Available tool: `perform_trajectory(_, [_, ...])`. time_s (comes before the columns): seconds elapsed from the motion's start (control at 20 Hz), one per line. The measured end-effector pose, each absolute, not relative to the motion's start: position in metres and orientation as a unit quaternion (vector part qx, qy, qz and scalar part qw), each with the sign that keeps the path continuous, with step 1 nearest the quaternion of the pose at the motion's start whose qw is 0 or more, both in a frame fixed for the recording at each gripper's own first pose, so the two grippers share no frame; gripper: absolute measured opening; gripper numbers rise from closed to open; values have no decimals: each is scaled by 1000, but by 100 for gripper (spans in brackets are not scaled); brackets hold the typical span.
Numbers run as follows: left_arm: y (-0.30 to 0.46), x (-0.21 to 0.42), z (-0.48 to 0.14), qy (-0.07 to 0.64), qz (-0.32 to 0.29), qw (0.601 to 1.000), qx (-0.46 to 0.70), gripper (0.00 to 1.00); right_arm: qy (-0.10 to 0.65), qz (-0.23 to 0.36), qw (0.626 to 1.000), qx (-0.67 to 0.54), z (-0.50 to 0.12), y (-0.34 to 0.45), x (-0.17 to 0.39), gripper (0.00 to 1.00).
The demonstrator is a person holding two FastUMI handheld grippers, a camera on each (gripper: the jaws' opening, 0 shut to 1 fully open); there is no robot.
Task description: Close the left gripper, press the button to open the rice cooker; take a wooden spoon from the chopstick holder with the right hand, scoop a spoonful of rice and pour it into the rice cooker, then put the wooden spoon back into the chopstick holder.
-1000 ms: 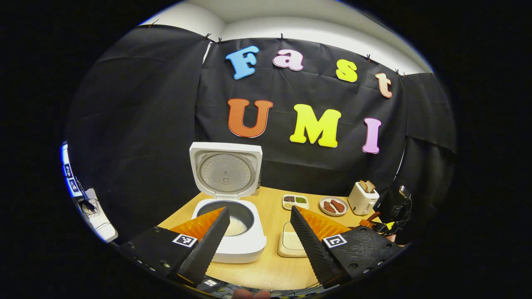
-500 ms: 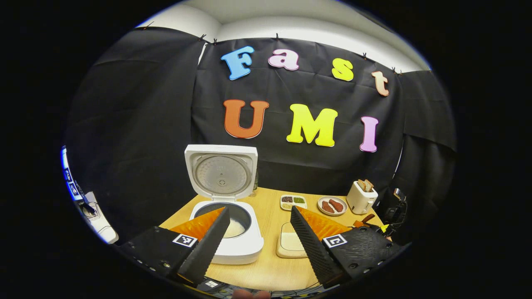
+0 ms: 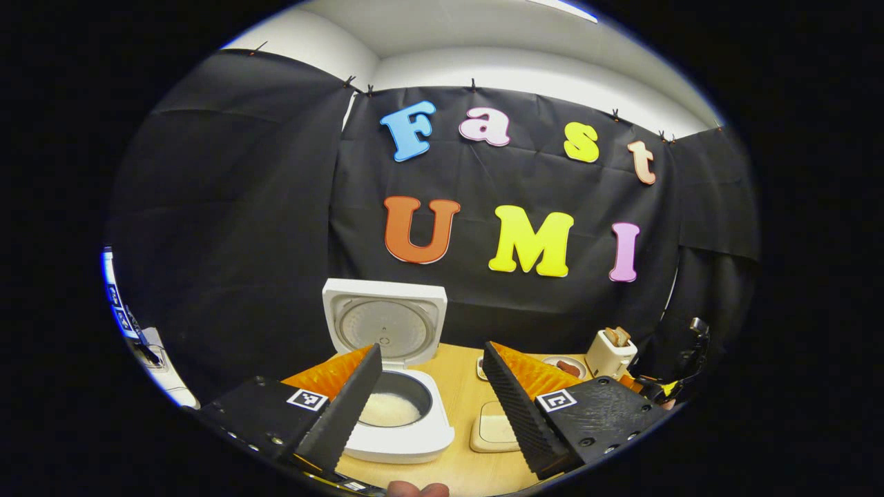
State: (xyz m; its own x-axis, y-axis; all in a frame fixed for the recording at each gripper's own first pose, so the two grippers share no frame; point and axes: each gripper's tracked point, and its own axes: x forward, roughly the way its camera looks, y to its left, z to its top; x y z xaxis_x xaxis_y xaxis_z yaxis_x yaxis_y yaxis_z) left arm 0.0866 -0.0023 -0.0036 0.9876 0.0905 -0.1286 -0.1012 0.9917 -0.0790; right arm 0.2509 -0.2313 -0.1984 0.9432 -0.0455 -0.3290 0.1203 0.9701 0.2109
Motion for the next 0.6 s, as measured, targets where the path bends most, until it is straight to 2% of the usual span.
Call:
perform_trajectory(0.1, [11,98,11,45,57,996,-44,94,146,-41,983,99,-175,-232,243,89])
perform_trajectory(0.3, [47,135,41,18,76,997,-19,94,111,-39,992,50,-128,-225,221,99])
perform_trajectory(0.45, [62,177,63,3,79,997,-16,94,92,-29,995,14,-99,-215,199,100])
perform_trajectory(0.6, [70,219,50,35,76,996,-21,94,90,-21,996,11,-89,-198,174,100])
